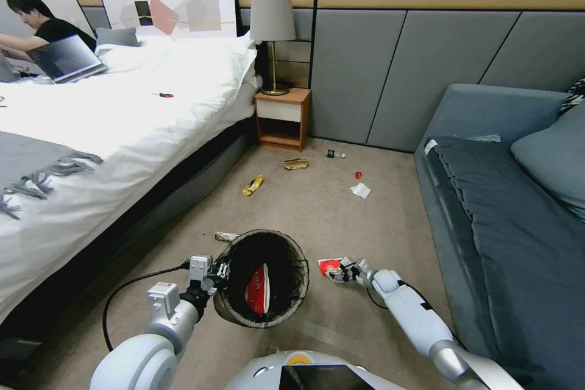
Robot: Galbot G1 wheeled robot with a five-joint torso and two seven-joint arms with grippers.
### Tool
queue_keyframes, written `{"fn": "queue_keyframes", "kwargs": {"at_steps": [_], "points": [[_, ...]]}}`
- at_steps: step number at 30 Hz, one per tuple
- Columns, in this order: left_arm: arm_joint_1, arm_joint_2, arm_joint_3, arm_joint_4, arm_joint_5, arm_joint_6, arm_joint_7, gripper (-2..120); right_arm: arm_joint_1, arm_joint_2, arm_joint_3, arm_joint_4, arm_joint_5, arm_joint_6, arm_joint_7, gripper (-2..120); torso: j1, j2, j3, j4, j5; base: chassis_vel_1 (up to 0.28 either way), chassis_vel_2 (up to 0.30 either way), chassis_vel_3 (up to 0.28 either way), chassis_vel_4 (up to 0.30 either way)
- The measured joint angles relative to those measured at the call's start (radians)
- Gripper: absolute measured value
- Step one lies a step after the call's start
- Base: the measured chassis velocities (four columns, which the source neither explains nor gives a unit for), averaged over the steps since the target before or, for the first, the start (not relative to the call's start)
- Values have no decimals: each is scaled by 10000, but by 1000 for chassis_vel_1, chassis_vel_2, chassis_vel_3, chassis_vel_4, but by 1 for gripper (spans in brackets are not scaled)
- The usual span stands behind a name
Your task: Pick up the trash bin, then pick up the garbage from the floor and place it into the trash bin.
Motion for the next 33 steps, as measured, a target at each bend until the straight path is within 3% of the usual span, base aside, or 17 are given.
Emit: {"fn": "queue_keyframes", "kwargs": {"at_steps": [2, 6, 17, 25, 33], "points": [[2, -9, 0, 0, 11, -6, -1, 7, -48, 3, 14, 0, -33, 67, -16, 37, 0, 0, 0, 1, 2, 0, 0, 0, 0], [5, -19, 5, 0, 17, -9, -1, 7, -117, -23, 25, 61, -49, 98, -19, 25, 0, 0, 0, 4, 8, 0, 0, 0, 0], [20, -47, 29, 0, 34, -10, -5, 7, -239, -69, 114, 156, -85, 187, -11, 1, 1, 0, 2, 3, 11, 0, 0, 0, 0], [53, -89, 36, 0, 79, -5, -9, 7, -431, -81, 685, 369, -140, 323, 307, 0, 3, -2, 5, -3, 12, 0, 0, 0, 0], [59, -48, 19, 0, 78, 4, -9, 7, -1019, -1228, 1300, 2503, 945, -37, 922, 0, 3, -3, 3, -2, 5, 0, 0, 0, 0]]}}
